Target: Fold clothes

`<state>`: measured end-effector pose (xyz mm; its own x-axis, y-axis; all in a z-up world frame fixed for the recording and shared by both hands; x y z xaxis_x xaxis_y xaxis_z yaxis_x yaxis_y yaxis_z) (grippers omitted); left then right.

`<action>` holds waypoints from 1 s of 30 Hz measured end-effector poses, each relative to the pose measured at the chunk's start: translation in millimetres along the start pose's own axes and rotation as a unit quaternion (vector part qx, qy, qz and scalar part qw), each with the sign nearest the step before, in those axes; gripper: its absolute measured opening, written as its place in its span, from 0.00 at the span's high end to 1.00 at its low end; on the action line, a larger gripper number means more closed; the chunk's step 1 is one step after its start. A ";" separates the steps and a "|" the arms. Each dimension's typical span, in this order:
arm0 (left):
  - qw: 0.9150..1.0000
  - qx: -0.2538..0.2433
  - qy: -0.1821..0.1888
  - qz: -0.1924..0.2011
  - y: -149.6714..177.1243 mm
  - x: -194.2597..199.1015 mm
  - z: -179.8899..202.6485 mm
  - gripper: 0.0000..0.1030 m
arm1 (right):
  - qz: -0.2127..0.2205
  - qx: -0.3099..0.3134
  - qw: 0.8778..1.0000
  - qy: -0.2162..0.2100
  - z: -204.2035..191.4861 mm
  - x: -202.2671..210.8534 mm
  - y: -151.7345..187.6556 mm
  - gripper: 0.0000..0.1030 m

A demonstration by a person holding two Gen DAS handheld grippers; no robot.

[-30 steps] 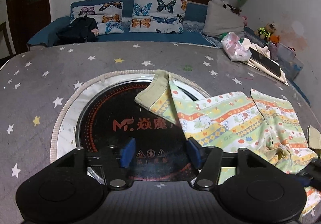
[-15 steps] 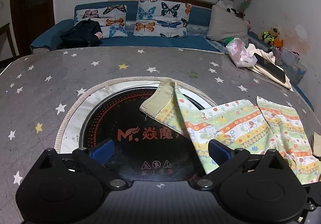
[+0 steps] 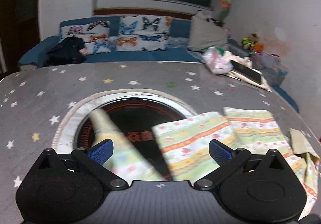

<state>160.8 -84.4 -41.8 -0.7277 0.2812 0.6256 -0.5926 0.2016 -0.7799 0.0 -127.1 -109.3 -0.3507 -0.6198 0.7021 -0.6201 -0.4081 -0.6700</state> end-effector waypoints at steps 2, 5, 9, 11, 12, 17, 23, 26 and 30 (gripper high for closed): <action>1.000 -0.004 0.000 -0.011 6.1 -7.2 5.0 0.00 | 0.003 0.004 1.000 -0.015 -7.2 1.8 0.2 0.94; 1.000 0.001 -0.001 -0.030 15.6 -20.3 7.4 0.03 | 0.006 0.011 0.999 -0.030 -13.4 6.0 -1.1 0.92; 0.999 0.013 -0.002 -0.049 24.9 -35.7 7.5 0.11 | 0.014 0.020 0.999 -0.035 -11.7 21.7 -5.1 0.85; 0.998 0.015 -0.005 -0.054 29.6 -40.1 5.1 0.12 | 0.022 0.021 0.999 -0.030 -6.8 31.7 -7.8 0.82; 0.998 0.016 -0.006 -0.057 30.3 -43.8 5.5 0.14 | 0.026 0.018 0.999 -0.026 -2.3 36.8 -10.0 0.81; 0.997 0.016 -0.004 -0.078 38.2 -59.5 7.6 0.32 | 0.046 -0.001 0.999 0.030 36.8 58.1 -18.0 0.73; 0.997 0.007 -0.010 -0.073 37.1 -66.0 8.0 0.50 | 0.066 -0.053 0.989 0.119 98.2 85.5 -22.7 0.64; 0.997 0.000 -0.016 -0.070 33.9 -70.1 8.6 0.64 | 0.073 -0.084 0.980 0.167 135.0 100.3 -16.2 0.64; 0.998 -0.008 -0.019 -0.066 29.7 -75.7 10.7 0.82 | 0.076 -0.135 0.965 0.214 176.7 111.3 -9.3 0.63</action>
Point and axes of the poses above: each gripper's, at about its wrist camera, not at the fingertips, and x roughly against the way its jaws point, z to its right, y to its underside, the point moved 10 cm from there along -x, roughly the way its jaws point, and after that the axes turned 6 degrees about -x, right-handed, at the moved point
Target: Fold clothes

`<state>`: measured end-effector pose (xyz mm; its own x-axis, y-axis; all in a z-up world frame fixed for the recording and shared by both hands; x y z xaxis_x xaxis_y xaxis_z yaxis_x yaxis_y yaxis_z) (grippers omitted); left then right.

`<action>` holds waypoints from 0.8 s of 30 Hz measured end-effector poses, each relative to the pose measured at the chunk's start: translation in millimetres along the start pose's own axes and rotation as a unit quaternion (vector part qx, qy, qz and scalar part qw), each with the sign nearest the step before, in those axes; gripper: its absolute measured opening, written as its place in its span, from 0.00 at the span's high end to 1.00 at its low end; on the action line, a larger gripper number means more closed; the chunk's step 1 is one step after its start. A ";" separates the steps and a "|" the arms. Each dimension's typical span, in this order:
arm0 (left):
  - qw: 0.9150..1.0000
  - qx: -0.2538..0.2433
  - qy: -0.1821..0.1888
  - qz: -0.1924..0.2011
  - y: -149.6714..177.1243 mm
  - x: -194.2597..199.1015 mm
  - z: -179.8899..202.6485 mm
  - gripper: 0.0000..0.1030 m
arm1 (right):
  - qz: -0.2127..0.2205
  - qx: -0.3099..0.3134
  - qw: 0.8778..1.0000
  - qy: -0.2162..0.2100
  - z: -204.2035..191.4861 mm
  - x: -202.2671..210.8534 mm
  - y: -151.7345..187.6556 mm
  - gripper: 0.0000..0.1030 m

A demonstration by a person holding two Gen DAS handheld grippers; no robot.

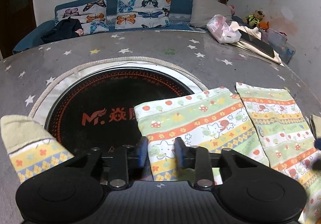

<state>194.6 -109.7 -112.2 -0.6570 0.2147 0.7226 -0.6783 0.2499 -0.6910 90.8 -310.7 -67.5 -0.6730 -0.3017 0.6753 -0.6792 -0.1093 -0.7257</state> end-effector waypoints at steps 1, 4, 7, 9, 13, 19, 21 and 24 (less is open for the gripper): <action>1.000 -0.003 -0.001 0.000 -1.0 -1.2 0.4 0.87 | -0.001 -0.010 1.000 0.011 10.3 -4.7 -1.4 0.59; 1.000 -0.003 -0.005 -0.001 -3.6 -4.1 -2.2 0.92 | -0.006 -0.034 0.999 0.039 34.6 -19.0 -3.5 0.58; 1.000 -0.007 -0.019 -0.002 -7.4 -7.1 -4.5 0.94 | -0.012 -0.049 0.997 0.053 49.1 -35.1 -6.6 0.57; 0.999 -0.013 -0.032 -0.001 -10.4 -9.2 -6.1 0.94 | -0.013 -0.056 0.996 0.064 56.6 -46.2 -9.2 0.53; 0.998 -0.032 -0.049 -0.002 -19.0 -16.6 -13.2 0.95 | -0.019 -0.063 0.995 0.075 66.8 -66.5 -14.6 0.52; 0.997 -0.048 -0.056 -0.003 -33.2 -28.9 -24.7 0.95 | -0.019 -0.047 0.995 0.084 69.7 -93.0 -33.6 0.51; 0.997 -0.049 -0.059 -0.002 -38.2 -33.5 -28.8 0.95 | -0.017 -0.045 0.995 0.086 70.1 -102.3 -41.6 0.51; 0.997 -0.041 -0.062 -0.001 -44.8 -42.0 -34.3 0.94 | -0.013 -0.044 0.995 0.088 71.0 -115.8 -53.4 0.51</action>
Point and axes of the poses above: each gripper's, at about its wrist camera, not at the fingertips, and x roughly against the way its jaws point, z to its right, y to its underside, the point moved 10 cm from there along -x, roughly the way its jaws point, and after that the axes turned 6 degrees about -x, right-handed, at the moved point
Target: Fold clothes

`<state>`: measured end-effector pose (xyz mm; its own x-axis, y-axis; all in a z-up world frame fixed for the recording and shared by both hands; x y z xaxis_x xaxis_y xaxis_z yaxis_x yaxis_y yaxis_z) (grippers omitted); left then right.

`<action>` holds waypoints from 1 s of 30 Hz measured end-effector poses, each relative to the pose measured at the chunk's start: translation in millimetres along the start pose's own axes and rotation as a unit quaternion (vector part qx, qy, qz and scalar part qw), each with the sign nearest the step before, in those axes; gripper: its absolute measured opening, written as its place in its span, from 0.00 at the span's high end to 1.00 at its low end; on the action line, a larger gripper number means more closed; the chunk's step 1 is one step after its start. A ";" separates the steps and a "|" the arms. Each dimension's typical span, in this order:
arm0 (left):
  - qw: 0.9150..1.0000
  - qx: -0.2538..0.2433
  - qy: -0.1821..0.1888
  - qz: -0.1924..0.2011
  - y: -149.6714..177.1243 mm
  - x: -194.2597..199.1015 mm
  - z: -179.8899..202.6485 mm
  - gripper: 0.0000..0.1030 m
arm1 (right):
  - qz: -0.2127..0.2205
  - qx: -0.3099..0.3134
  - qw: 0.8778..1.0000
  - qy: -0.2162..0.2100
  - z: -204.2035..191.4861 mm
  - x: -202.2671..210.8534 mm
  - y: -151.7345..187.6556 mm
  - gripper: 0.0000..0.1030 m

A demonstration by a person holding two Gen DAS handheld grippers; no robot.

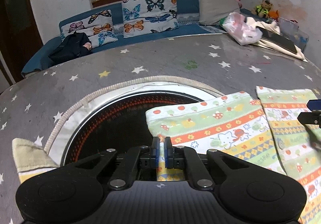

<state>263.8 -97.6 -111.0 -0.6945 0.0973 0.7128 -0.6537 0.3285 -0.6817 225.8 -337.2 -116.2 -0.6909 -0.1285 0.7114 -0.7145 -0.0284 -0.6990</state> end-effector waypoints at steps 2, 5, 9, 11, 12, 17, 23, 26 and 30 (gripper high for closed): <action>1.000 0.004 -0.001 0.001 -3.9 -4.6 -2.2 0.94 | 0.003 0.000 1.000 0.002 -0.5 -8.3 -7.8 0.51; 1.000 0.014 0.009 -0.002 -6.0 -7.9 -7.5 0.88 | 0.010 0.007 1.000 0.009 -1.5 -18.2 -16.7 0.50; 1.000 0.018 0.015 0.006 -4.3 7.8 -20.7 0.81 | 0.011 0.008 1.000 0.014 -1.2 -24.9 -24.7 0.50; 1.000 0.023 0.011 0.018 -2.8 22.6 -32.8 0.64 | 0.010 0.012 1.000 0.014 -3.1 -22.6 -24.9 0.50; 0.999 0.027 0.001 0.026 -2.1 31.0 -41.4 0.60 | 0.010 0.012 1.000 0.011 -4.7 -19.8 -24.1 0.50; 0.993 0.063 -0.079 0.060 4.3 69.4 -94.7 0.30 | 0.005 0.034 0.999 -0.012 -22.2 3.8 -11.7 0.49; 0.986 0.121 -0.101 0.051 20.9 80.7 -134.2 0.14 | -0.006 0.071 0.996 -0.049 -51.8 39.8 19.0 0.42; 0.982 0.141 -0.116 0.041 28.8 76.4 -144.6 0.13 | -0.009 0.089 0.994 -0.062 -66.4 55.7 33.8 0.38; 0.978 0.184 -0.096 0.024 37.8 63.3 -155.3 0.15 | -0.012 0.106 0.992 -0.073 -81.6 72.9 51.7 0.34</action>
Point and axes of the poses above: each gripper's, at about its wrist camera, not at the fingertips, and x roughly against the way its jaws point, z to its right, y to its underside, the point moved 10 cm from there along -x, roughly the way its jaws point, and after that the axes turned 6 degrees about -x, right-handed, at the moved point
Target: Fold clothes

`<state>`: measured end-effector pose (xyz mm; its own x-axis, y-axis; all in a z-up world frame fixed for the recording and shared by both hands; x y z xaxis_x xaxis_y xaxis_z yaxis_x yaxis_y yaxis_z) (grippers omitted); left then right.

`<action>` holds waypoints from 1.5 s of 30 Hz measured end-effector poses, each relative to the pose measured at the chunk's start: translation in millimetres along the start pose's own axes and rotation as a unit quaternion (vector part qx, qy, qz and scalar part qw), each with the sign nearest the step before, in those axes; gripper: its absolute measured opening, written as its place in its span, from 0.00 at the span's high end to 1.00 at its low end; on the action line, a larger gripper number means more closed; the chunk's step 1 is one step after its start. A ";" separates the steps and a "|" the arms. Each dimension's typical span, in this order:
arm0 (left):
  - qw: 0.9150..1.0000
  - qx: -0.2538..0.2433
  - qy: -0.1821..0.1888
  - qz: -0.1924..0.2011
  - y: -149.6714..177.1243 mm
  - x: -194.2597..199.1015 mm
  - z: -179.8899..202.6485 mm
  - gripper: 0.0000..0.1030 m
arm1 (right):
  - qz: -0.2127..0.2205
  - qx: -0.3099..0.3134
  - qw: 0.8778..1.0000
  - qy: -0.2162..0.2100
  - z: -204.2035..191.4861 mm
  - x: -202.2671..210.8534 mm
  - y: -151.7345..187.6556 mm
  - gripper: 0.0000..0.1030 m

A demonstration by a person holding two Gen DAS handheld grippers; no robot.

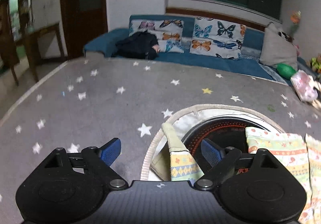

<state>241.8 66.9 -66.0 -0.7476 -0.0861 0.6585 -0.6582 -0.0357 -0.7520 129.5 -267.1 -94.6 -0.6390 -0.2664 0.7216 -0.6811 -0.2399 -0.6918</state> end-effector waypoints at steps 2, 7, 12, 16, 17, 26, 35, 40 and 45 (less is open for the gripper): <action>1.000 0.016 0.011 -0.012 2.7 -8.1 -3.5 0.36 | -0.001 0.008 1.000 -0.002 -7.8 5.4 6.2 0.33; 0.996 0.041 0.073 -0.028 13.0 -5.3 -4.3 0.91 | -0.005 0.015 1.000 0.008 -13.5 11.7 21.0 0.32; 0.989 0.059 0.122 0.055 0.9 58.2 -19.5 0.95 | -0.008 -0.004 1.000 0.014 -7.7 15.1 34.5 0.31; 0.989 0.037 0.104 0.102 16.0 103.0 -45.0 0.95 | -0.006 -0.012 1.000 0.015 -4.8 18.6 43.2 0.30; 0.992 0.028 0.085 0.091 27.7 100.2 -53.7 0.95 | -0.006 -0.013 1.000 0.014 -4.2 19.4 44.4 0.29; 0.999 0.029 0.010 0.028 99.6 90.0 -106.2 0.94 | 0.001 -0.028 0.999 0.021 3.3 33.9 50.1 0.28; 1.000 0.006 -0.029 0.008 118.7 92.9 -123.1 0.64 | -0.002 -0.042 0.999 0.028 16.0 40.0 63.6 0.28; 0.998 0.036 -0.059 0.013 107.4 95.5 -141.3 0.47 | 0.003 -0.046 0.999 0.028 16.8 41.4 62.6 0.28; 0.999 -0.005 -0.033 0.015 93.2 83.9 -116.7 0.35 | 0.009 -0.051 0.998 0.031 17.1 42.6 60.5 0.27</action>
<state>107.4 172.5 -77.4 -0.7599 -0.1532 0.6317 -0.6364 -0.0224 -0.7710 67.1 -309.0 -106.2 -0.6699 -0.2111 0.7118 -0.7003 -0.1385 -0.7002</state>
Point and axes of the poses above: each gripper's, at about its wrist camera, not at the fingertips, and x roughly against the way its jaws point, z to its right, y to its underside, the point moved 10 cm from there along -x, roughly the way its jaws point, and after that the axes turned 6 degrees about -x, right-handed, at the moved point
